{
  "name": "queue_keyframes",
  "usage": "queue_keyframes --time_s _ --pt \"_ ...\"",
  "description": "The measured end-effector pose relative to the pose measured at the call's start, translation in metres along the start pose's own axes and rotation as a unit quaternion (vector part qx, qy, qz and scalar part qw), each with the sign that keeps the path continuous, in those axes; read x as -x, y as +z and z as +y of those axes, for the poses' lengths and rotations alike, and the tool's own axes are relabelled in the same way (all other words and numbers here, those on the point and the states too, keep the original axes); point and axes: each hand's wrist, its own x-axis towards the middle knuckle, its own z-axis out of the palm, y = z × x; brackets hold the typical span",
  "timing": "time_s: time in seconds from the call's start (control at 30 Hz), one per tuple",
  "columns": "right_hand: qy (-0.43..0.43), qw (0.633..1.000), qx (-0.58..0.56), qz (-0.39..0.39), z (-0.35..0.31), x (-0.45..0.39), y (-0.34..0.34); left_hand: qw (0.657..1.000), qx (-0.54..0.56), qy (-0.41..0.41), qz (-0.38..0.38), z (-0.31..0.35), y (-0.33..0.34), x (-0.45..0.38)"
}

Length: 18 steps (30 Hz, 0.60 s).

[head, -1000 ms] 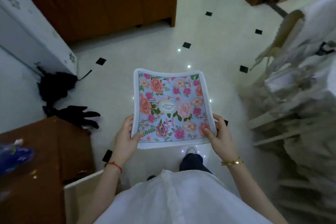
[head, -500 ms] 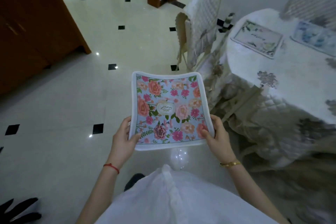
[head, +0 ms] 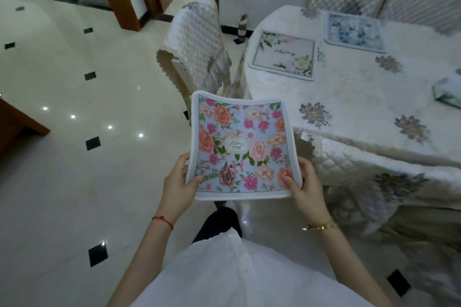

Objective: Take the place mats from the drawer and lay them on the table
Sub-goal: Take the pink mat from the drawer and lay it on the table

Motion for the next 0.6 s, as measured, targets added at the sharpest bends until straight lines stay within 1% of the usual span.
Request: queue_keyframes --time_s 0.13,0.3,0.4,0.5,0.6 --pt "0.000 0.999 -0.010 0.036 -0.014 -0.059 -0.010 0.999 -0.020 0.027 -0.023 0.028 0.015 -0.076" --pt "0.017 0.994 0.007 0.109 -0.021 -0.119 -0.038 0.994 -0.027 0.067 -0.079 0.068 0.054 -0.160" --pt "0.028 0.990 0.004 0.141 -0.014 -0.142 -0.062 0.989 -0.035 0.088 -0.110 0.088 0.087 -0.194" --pt "0.045 0.987 0.003 0.154 0.005 -0.159 -0.089 0.983 -0.027 0.094 -0.156 0.099 0.125 -0.219" --pt "0.056 0.984 0.019 0.168 0.025 -0.175 -0.124 0.980 -0.025 0.086 -0.178 0.109 0.171 -0.236"
